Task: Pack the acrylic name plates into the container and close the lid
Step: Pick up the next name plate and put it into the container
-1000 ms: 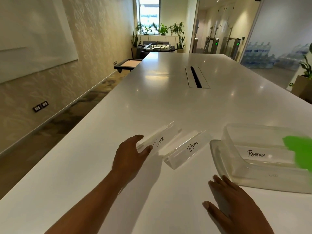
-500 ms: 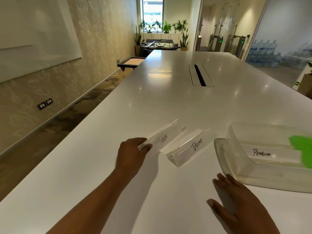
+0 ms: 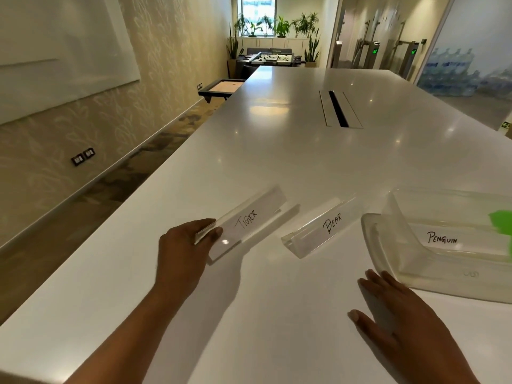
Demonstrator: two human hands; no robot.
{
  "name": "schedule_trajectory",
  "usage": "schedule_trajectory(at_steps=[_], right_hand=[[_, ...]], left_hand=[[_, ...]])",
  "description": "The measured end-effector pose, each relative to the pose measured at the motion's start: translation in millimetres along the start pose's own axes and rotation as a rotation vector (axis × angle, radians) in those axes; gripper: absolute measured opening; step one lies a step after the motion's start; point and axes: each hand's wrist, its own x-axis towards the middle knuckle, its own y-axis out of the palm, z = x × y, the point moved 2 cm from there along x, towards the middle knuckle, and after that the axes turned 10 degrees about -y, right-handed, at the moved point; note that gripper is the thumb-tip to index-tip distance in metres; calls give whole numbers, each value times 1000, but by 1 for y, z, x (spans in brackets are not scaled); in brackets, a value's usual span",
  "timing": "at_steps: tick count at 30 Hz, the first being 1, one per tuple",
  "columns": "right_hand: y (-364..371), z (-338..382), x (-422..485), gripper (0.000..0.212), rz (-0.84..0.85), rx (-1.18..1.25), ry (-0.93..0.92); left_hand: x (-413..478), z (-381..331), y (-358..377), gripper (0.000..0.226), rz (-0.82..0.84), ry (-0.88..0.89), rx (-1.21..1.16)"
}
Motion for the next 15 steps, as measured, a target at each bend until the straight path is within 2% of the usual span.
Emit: schedule_trajectory(at_steps=[7,15], right_hand=[[-3,2,-1,69,69,-19,5],[-7,8,-1,68,79,-18,24]], left_hand=[[-43,30,-56,18,15,-46,-20],[-74,29,-80,29,30,-129,-122]])
